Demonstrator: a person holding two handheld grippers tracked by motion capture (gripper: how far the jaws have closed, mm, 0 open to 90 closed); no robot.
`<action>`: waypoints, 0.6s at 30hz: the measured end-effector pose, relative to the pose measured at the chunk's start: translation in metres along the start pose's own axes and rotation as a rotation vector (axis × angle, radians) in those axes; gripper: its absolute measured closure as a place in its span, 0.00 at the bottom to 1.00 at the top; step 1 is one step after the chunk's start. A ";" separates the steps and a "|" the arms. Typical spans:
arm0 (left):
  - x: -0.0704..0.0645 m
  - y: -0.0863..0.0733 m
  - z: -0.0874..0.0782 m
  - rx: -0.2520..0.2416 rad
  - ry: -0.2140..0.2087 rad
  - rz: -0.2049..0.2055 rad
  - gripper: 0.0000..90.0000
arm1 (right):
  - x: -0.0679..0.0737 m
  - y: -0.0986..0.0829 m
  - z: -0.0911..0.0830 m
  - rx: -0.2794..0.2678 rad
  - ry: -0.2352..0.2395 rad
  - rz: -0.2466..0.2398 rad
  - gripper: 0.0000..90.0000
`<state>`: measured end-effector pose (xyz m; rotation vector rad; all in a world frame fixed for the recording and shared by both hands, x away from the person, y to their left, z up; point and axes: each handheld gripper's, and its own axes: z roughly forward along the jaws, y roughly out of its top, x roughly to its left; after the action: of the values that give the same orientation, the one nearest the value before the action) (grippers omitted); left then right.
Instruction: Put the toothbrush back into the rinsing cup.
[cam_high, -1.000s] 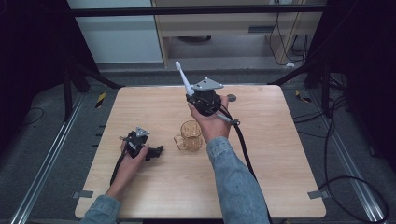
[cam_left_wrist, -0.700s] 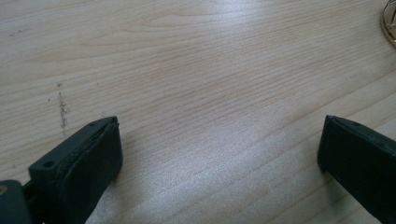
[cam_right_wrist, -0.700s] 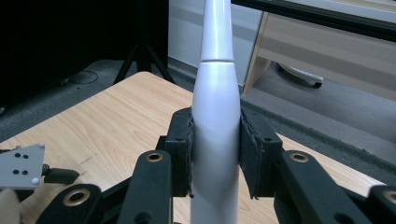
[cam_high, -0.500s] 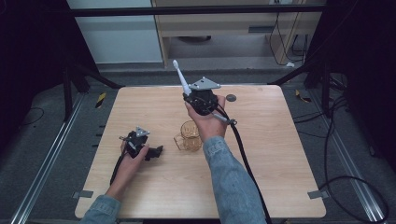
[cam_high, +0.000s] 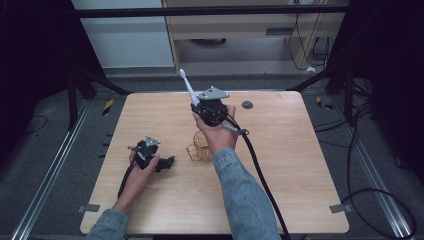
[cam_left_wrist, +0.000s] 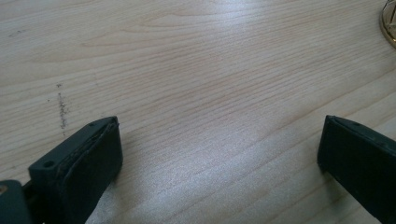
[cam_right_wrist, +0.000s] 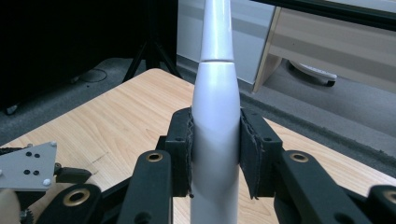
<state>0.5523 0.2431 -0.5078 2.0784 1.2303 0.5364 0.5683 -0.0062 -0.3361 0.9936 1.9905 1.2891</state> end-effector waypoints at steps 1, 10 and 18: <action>0.000 0.000 0.000 0.000 0.000 0.000 0.00 | 0.001 -0.001 0.001 0.003 0.001 0.000 0.74; 0.000 0.000 0.000 0.000 -0.001 0.001 0.00 | 0.004 -0.009 0.006 0.013 0.010 0.000 0.74; 0.000 0.000 0.000 0.000 -0.001 0.001 0.00 | 0.004 -0.013 0.009 0.019 0.009 -0.003 0.74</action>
<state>0.5523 0.2432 -0.5078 2.0791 1.2289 0.5361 0.5691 -0.0022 -0.3518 0.9946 2.0143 1.2768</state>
